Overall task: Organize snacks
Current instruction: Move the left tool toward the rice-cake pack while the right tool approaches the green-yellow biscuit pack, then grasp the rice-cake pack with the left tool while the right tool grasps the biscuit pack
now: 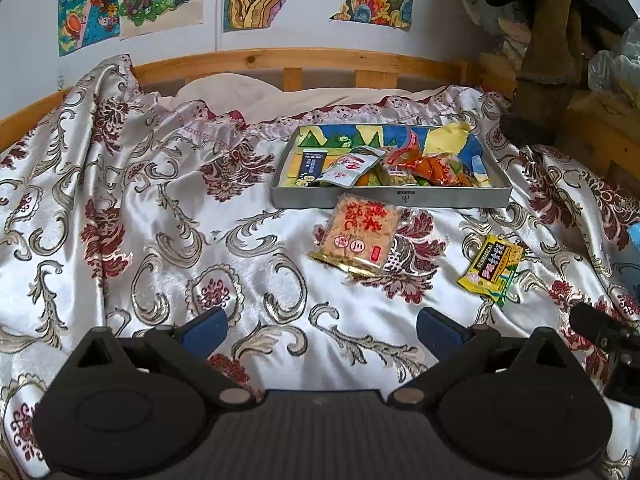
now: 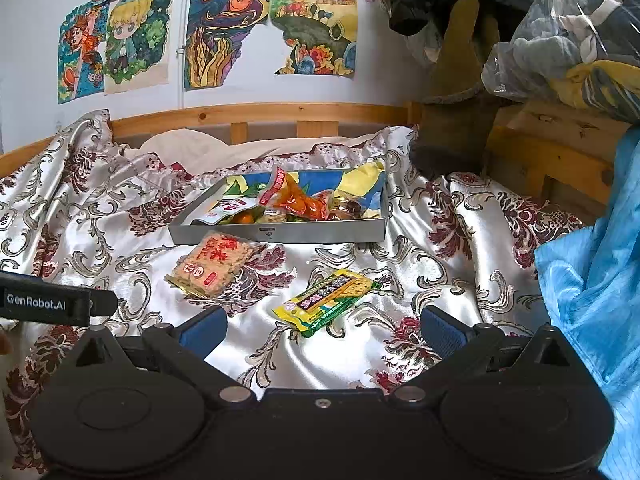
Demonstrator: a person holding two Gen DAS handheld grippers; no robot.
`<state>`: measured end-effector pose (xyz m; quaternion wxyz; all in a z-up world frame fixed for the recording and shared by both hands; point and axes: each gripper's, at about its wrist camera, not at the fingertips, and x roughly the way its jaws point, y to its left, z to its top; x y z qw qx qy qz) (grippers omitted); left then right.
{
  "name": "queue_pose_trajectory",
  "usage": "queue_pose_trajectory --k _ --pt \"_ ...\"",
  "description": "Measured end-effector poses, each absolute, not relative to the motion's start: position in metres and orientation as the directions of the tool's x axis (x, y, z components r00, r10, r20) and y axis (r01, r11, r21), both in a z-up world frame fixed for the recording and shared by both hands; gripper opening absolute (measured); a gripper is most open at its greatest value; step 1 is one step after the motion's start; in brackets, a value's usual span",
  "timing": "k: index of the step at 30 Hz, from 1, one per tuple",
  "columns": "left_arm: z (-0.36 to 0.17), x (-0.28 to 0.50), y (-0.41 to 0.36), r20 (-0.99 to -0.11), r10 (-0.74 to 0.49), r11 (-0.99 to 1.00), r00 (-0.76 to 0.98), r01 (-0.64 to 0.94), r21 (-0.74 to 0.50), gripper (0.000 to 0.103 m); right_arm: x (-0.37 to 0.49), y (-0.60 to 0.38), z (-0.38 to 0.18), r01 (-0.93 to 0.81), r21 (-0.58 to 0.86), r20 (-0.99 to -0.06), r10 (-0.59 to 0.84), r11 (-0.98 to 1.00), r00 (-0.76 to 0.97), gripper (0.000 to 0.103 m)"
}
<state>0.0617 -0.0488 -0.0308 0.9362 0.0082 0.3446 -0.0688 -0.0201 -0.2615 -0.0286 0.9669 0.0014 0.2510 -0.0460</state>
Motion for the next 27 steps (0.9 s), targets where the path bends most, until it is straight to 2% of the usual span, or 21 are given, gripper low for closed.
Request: queue_pose_trajectory --k 12,18,27 --pt "-0.038 0.092 -0.063 -0.621 -0.149 0.988 0.769 0.147 -0.055 0.103 -0.004 -0.26 -0.038 0.096 -0.012 -0.523 -0.088 0.995 0.848 0.102" --pt "-0.047 0.114 -0.077 -0.62 -0.148 0.985 0.771 0.173 -0.02 0.103 0.007 -0.258 -0.046 0.095 -0.033 -0.541 -0.098 0.995 0.835 0.102" --pt "-0.052 0.153 -0.093 -0.57 -0.15 0.971 0.808 0.23 0.072 0.103 0.04 -0.26 -0.061 0.113 -0.038 -0.569 -0.114 0.993 0.814 0.102"
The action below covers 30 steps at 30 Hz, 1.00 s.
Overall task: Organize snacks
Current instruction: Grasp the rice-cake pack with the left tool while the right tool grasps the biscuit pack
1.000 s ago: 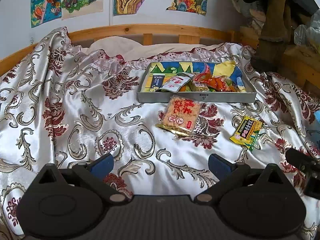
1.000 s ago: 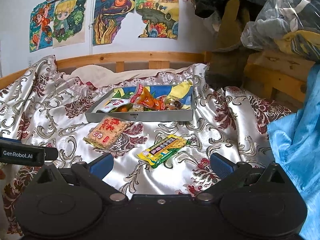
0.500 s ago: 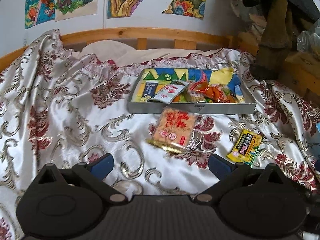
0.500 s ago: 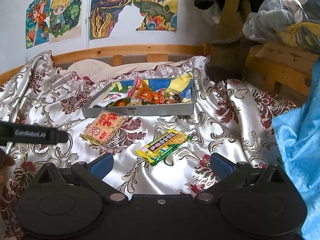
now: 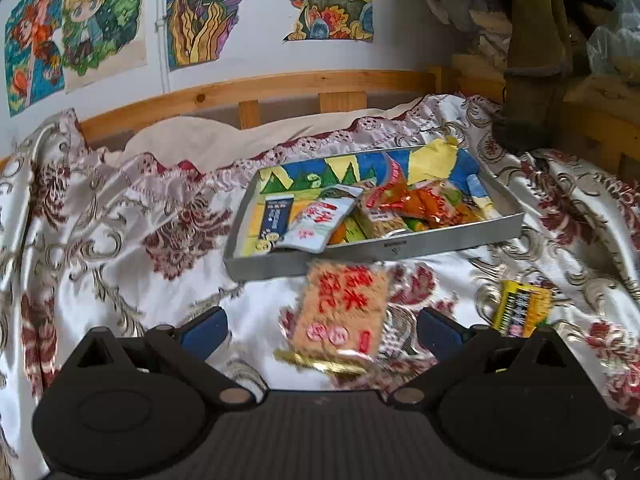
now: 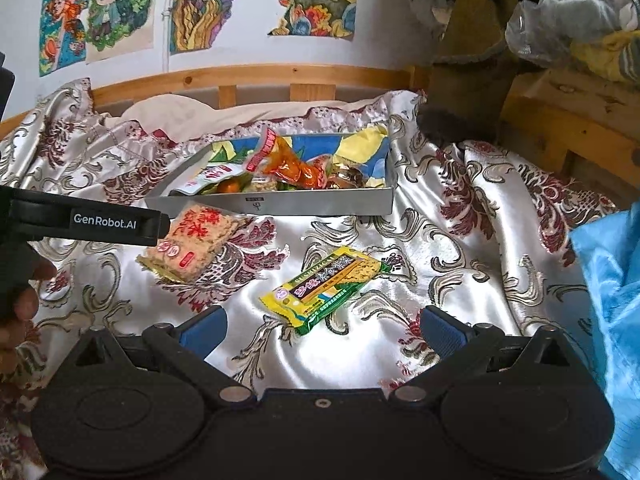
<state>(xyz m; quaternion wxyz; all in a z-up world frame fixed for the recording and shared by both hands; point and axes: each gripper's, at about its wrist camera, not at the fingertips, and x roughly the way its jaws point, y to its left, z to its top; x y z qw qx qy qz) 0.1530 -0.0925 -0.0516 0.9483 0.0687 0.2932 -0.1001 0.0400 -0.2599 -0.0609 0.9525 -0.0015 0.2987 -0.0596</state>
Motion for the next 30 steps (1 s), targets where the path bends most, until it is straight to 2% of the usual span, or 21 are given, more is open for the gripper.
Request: queue_pose_trajectory --k 6,15,24,28,30 --pt "-0.058 0.18 -0.089 -0.572 -0.169 0.973 0.803 0.23 0.035 0.103 0.07 -0.263 -0.078 0.147 -0.041 -0.595 -0.142 0.988 0.791 0.102" --pt "-0.077 0.21 -0.087 -0.59 -0.159 0.969 0.792 0.239 0.06 0.103 0.116 -0.264 -0.096 0.136 -0.041 -0.635 -0.131 0.99 0.762 0.102" --pt "-0.099 0.229 -0.091 -0.619 -0.152 0.957 0.771 0.271 0.103 0.103 0.156 -0.274 -0.121 0.199 0.031 -0.687 -0.124 0.979 0.716 0.102" --pt "-0.106 0.235 -0.092 -0.628 -0.18 0.948 0.757 0.303 0.093 0.103 0.161 -0.273 -0.124 0.204 0.023 -0.673 -0.136 0.979 0.727 0.102" --pt "-0.107 0.237 -0.094 -0.619 -0.227 0.933 0.752 0.351 0.084 0.103 0.161 -0.273 -0.125 0.208 0.015 -0.668 -0.145 0.978 0.73 0.098"
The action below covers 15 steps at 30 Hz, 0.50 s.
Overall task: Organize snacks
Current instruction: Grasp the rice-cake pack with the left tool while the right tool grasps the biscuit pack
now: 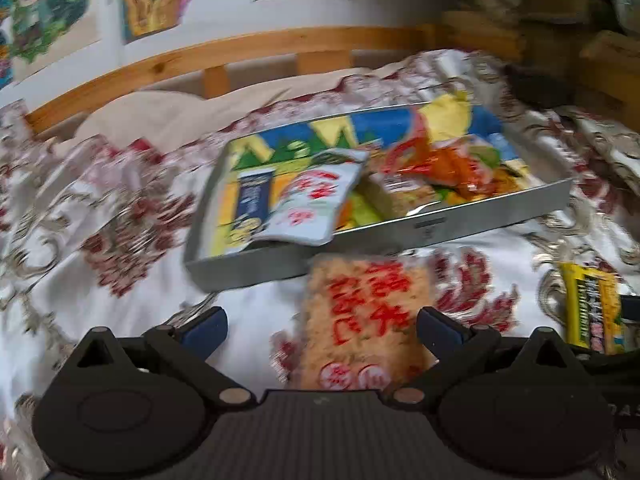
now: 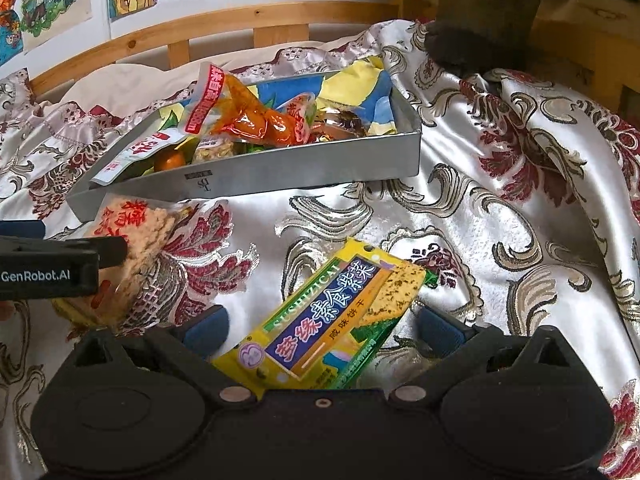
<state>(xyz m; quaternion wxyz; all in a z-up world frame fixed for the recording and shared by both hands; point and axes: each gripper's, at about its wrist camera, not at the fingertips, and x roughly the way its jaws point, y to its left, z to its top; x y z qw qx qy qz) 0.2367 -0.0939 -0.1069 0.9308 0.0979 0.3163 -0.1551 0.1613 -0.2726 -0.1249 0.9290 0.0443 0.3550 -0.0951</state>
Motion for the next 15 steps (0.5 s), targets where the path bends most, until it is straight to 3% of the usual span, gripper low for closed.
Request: queue_pose_trajectory --k 8,12,15 --pt "-0.121 0.241 -0.104 -0.687 -0.268 0.866 0.675 0.482 0.137 0.101 0.158 -0.271 -0.124 0.196 0.001 -0.646 -0.149 0.981 0.749 0.079" --pt "-0.117 0.244 -0.098 -0.695 -0.32 0.868 0.644 0.494 0.058 0.079 0.157 -0.273 -0.123 0.199 0.014 -0.638 -0.144 0.98 0.756 0.07" --pt "-0.115 0.244 -0.099 -0.708 -0.327 0.868 0.626 0.496 0.037 0.075 0.156 -0.274 -0.123 0.202 0.015 -0.634 -0.147 0.979 0.759 0.067"
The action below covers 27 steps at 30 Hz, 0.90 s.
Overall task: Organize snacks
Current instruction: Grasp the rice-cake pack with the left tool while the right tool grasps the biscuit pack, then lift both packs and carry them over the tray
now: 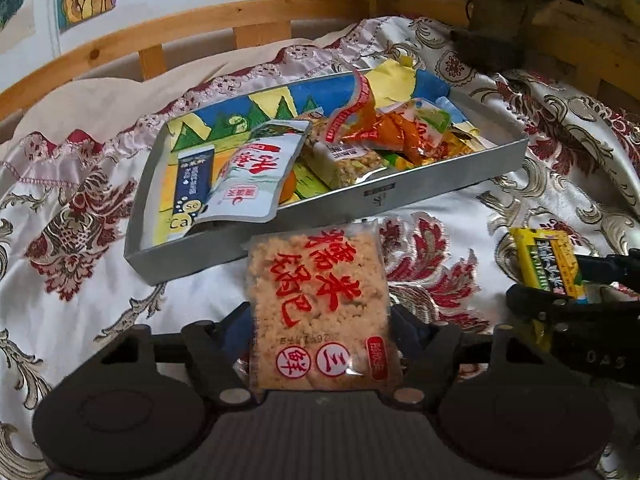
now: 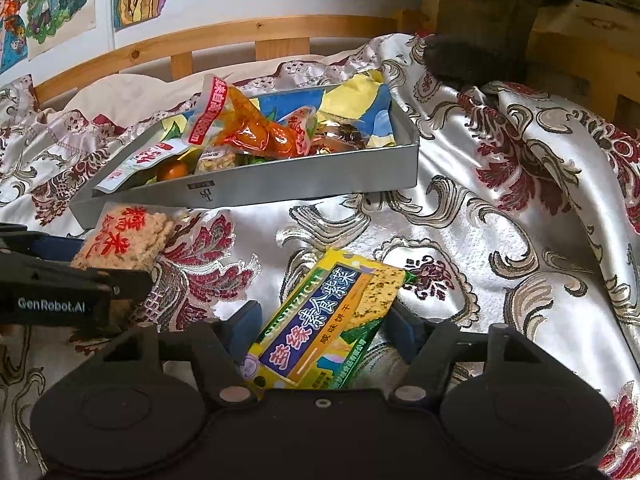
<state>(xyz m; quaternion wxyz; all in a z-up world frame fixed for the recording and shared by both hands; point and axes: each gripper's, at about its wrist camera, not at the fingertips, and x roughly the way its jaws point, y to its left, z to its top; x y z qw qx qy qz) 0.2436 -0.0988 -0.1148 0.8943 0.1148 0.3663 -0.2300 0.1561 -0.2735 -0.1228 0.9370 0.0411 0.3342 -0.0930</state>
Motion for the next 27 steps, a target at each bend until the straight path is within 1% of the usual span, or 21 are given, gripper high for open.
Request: queue_pose_trajectory --k 7,13,21,24,27 --pt "-0.106 0.228 -0.108 -0.734 -0.369 0.854 0.571 0.52 -0.026 0.074 0.152 -0.265 -0.12 0.177 -0.019 -0.643 -0.148 0.984 0.752 0.058" --pt "-0.093 0.207 -0.113 -0.717 -0.38 0.854 0.585 0.519 -0.03 0.074 0.141 -0.264 -0.111 0.169 -0.021 -0.637 -0.143 0.985 0.757 0.053" --pt "-0.07 0.185 -0.109 -0.673 -0.394 0.876 0.626 0.478 -0.067 0.074 0.117 -0.261 -0.094 0.152 -0.06 -0.604 -0.157 0.987 0.781 0.053" --pt "-0.059 0.182 -0.109 -0.646 -0.394 0.883 0.654 0.464 -0.069 0.074 0.106 -0.258 -0.087 0.141 -0.075 -0.579 -0.159 0.987 0.8 0.053" --pt "-0.048 0.183 -0.105 -0.607 -0.409 0.889 0.681 0.448 -0.095 0.074 0.098 -0.257 -0.075 0.126 -0.053 -0.537 -0.135 0.991 0.832 0.053"
